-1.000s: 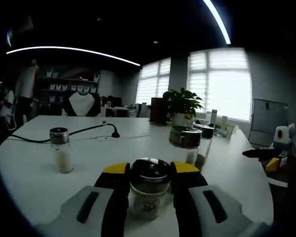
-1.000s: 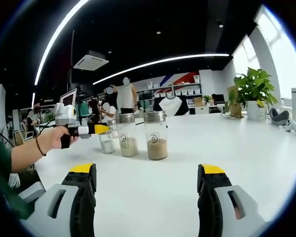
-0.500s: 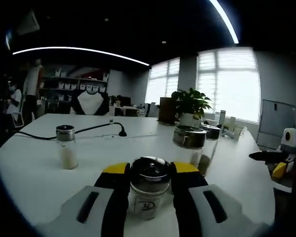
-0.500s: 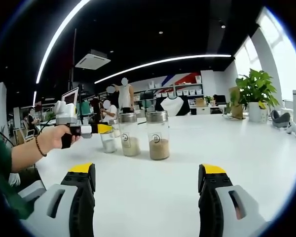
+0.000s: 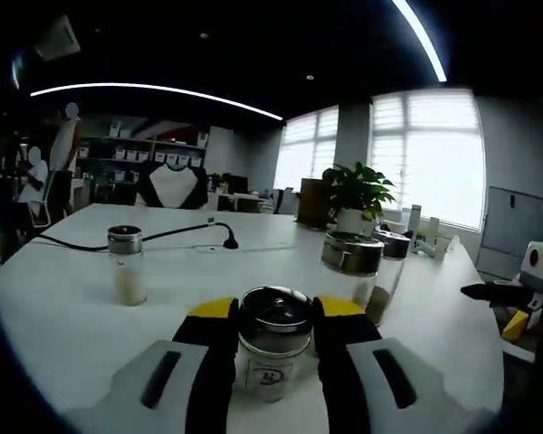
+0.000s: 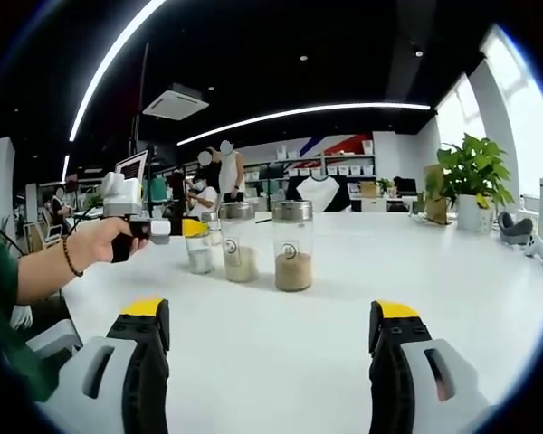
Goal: Rotate the seasoning bottle until the label or dispensing opening points toward the visible target arrow and the bottle remains upright within the marked orientation range
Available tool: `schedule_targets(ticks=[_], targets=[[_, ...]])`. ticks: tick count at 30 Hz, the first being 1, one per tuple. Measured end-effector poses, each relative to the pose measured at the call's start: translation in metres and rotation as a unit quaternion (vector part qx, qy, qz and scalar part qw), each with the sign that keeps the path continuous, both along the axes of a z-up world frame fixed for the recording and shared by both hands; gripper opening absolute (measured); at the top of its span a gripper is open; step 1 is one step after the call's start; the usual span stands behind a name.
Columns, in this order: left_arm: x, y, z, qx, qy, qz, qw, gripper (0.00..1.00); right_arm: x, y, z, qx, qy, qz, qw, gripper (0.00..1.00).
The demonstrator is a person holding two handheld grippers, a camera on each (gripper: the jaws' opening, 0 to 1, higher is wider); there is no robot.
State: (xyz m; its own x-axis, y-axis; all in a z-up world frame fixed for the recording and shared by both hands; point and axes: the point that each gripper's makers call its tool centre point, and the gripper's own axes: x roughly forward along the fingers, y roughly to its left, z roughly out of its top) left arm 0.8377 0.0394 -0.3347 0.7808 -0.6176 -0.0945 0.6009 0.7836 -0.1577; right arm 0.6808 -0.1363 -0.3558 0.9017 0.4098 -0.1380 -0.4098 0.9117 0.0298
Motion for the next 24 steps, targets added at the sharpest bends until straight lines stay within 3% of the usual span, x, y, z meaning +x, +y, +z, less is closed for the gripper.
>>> schedule_targets(ticks=[11, 24], targets=[[-0.0002, -0.0001, -0.0002, 0.011, -0.002, 0.015, 0.9998, 0.34, 0.0002, -0.0008, 0.0015, -0.007, -0.006, -0.002, 1.0000, 0.98], [-0.0004, -0.0006, 0.0023, 0.008, -0.008, 0.001, 0.9999, 0.36, 0.0017, -0.0043, 0.0045, -0.026, -0.018, -0.009, 0.9995, 1.00]])
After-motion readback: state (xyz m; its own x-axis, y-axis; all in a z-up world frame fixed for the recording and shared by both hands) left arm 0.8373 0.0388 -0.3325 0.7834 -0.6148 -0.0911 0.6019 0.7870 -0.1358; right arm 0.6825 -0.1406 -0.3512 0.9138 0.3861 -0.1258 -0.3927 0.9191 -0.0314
